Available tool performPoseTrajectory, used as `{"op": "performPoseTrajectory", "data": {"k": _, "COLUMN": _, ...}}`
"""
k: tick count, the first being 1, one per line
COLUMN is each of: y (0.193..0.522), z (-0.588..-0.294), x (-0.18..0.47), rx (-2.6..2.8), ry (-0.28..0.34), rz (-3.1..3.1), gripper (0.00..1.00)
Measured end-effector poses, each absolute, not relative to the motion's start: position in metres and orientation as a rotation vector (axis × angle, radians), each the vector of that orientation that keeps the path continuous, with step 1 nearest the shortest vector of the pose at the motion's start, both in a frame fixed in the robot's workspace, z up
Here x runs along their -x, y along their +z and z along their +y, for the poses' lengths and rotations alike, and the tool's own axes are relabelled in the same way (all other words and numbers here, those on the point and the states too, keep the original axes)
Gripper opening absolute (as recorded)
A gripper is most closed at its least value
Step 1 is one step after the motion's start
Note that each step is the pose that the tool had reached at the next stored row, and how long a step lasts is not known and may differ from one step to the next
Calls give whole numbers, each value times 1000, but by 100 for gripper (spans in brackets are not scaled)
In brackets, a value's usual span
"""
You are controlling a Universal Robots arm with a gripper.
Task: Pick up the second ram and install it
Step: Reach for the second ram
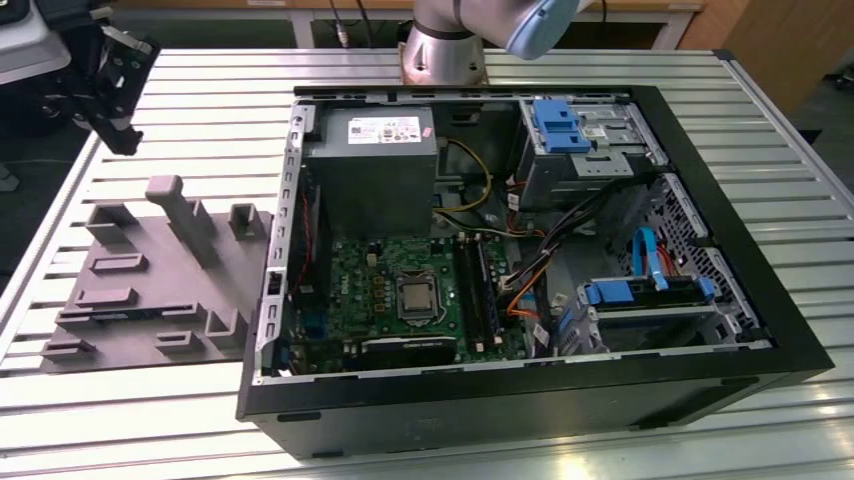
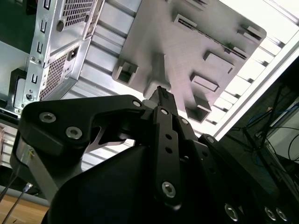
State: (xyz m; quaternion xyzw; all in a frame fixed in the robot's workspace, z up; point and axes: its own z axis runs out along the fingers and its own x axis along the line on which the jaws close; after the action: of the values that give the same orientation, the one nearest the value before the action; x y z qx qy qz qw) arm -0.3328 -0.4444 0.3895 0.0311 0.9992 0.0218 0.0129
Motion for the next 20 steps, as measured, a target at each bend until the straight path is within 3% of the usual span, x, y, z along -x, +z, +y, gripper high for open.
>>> {"op": "performPoseTrajectory", "data": {"k": 20, "y": 389, "z": -451, "x": 336, "rx": -96, "ry": 68, "rz": 3114, "gripper": 11}}
